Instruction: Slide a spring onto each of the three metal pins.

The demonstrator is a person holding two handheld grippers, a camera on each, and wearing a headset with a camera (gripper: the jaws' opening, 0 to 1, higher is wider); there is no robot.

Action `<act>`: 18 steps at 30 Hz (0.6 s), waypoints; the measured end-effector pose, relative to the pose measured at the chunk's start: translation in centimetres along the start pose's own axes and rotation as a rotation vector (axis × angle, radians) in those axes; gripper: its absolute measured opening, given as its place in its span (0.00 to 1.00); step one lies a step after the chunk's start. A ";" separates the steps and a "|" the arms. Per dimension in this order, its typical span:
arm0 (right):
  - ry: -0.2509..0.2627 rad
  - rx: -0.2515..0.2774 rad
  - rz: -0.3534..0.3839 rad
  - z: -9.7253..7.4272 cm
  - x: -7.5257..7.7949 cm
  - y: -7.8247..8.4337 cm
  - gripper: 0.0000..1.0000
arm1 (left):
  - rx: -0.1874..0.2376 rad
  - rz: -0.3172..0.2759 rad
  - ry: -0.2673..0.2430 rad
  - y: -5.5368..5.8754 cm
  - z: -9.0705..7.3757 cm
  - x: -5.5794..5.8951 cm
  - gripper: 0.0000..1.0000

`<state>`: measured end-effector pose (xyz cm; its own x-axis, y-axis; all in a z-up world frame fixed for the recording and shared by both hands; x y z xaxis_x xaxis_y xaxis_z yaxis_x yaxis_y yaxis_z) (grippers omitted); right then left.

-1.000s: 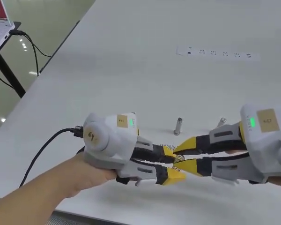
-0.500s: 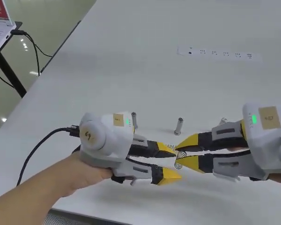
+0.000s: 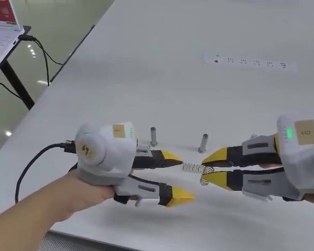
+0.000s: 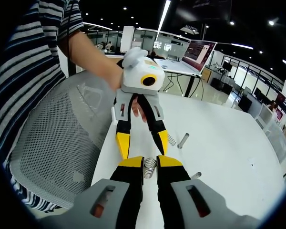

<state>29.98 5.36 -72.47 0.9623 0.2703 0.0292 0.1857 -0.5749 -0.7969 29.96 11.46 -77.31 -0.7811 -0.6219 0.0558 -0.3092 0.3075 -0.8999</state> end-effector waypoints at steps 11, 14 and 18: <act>0.030 -0.006 0.007 -0.8 0.9 0.4 0.07 | -0.025 -0.034 -0.071 0.8 -1.5 -1.3 0.55; 0.042 -0.016 0.004 -1.0 1.1 0.7 0.07 | -0.027 -0.040 -0.088 0.9 -2.1 -2.0 0.58; 0.057 -0.019 0.004 -1.4 1.3 0.8 0.07 | -0.028 -0.045 -0.122 1.2 -2.7 -2.7 0.64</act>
<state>31.67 4.22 -72.23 0.9727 0.2237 0.0610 0.1851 -0.5902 -0.7857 30.27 15.44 -77.37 -0.6949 -0.7179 0.0416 -0.3590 0.2961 -0.8851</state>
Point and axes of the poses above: the centre of the closed fingertips' face, and the gripper's own axes: z roughly forward along the fingers, x roughly to its right, y roughly out of its underside, the point moved 3 cm from there along -z, roughly backward along the fingers, and after that the axes turned 14 degrees about -y, right-handed, at the moved point
